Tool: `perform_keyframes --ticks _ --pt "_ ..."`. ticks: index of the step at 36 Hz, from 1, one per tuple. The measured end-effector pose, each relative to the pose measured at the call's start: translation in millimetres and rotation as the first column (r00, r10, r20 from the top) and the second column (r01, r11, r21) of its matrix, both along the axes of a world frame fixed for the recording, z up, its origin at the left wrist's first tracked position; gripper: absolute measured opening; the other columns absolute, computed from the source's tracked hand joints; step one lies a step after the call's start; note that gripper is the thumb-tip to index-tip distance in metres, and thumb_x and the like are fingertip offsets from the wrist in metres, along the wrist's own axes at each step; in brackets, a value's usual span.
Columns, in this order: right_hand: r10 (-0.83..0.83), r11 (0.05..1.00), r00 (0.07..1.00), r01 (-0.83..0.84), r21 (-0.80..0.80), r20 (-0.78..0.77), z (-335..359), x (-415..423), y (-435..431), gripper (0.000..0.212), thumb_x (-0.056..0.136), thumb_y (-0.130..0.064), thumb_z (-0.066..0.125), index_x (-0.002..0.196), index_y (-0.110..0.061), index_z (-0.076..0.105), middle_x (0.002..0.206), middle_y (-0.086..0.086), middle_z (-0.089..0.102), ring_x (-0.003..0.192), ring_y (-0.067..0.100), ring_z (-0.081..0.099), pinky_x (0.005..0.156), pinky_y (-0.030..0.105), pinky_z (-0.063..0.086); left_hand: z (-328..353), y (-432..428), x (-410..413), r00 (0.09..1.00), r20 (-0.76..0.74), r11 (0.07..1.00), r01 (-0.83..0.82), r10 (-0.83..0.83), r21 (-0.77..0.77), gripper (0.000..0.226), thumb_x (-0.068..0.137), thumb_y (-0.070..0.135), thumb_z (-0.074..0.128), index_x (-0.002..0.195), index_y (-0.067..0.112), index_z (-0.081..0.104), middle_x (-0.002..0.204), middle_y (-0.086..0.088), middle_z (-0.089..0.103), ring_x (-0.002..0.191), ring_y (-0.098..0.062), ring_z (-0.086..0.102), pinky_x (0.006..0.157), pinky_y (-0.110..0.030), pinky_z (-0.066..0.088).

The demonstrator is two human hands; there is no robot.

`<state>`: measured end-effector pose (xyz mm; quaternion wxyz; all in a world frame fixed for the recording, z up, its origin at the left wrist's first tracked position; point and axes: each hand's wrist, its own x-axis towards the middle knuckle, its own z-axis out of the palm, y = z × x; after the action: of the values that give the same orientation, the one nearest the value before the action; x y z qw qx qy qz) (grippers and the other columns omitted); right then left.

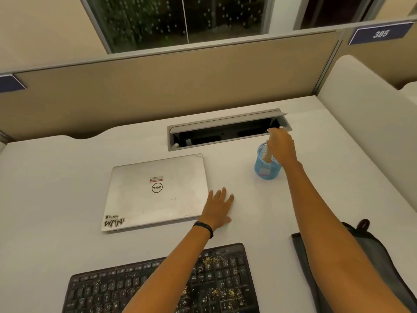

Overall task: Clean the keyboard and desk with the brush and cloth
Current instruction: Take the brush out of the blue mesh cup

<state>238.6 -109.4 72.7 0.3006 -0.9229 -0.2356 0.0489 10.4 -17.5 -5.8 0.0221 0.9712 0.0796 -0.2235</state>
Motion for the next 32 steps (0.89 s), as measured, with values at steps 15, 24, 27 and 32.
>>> perform_keyframes --ticks 15,24,27,32 --pt "-0.001 1.0 0.999 0.002 -0.014 0.036 11 -18 -22 0.032 0.099 -0.022 0.037 0.12 -0.007 0.056 0.116 0.018 0.061 0.101 0.031 0.059 0.078 0.03 0.043 -3 -9 -14 0.986 0.161 0.998 0.051 -0.047 -0.021 0.06 0.099 0.021 0.045 0.149 0.009 0.014 0.158 -0.014 0.008 0.144 -0.026 0.013 0.117 -0.034 -0.001" --pt "-0.153 0.982 0.984 0.141 0.122 0.095 24 -35 -32 0.032 0.099 -0.021 0.038 0.102 0.004 0.06 0.099 0.024 0.063 0.089 0.035 0.061 0.07 0.032 0.044 -1 -8 -45 0.979 0.203 0.992 0.0 0.026 -0.13 0.05 0.1 0.006 0.034 0.148 0.01 0.021 0.158 -0.008 0.012 0.142 -0.028 0.021 0.115 -0.037 0.022" --pt "-0.209 0.948 0.963 0.158 0.277 0.168 31 -45 -38 0.025 0.097 -0.021 0.044 0.101 0.0 0.059 0.096 0.019 0.065 0.086 0.032 0.064 0.064 0.024 0.041 0 -2 -54 0.981 0.191 0.99 0.028 -0.001 -0.139 0.049 0.1 0.006 0.032 0.148 0.011 0.025 0.158 -0.007 0.014 0.14 -0.03 0.025 0.114 -0.036 0.023" --pt "-0.243 0.879 0.952 0.136 0.456 0.185 42 -74 -42 0.028 0.097 -0.023 0.044 0.102 -0.002 0.061 0.097 0.016 0.067 0.086 0.03 0.066 0.057 0.01 0.039 7 8 -75 0.976 0.209 0.991 0.084 -0.06 -0.108 0.045 0.1 0.007 0.032 0.144 0.015 0.035 0.156 -0.004 0.022 0.133 -0.033 0.034 0.112 -0.035 0.021"
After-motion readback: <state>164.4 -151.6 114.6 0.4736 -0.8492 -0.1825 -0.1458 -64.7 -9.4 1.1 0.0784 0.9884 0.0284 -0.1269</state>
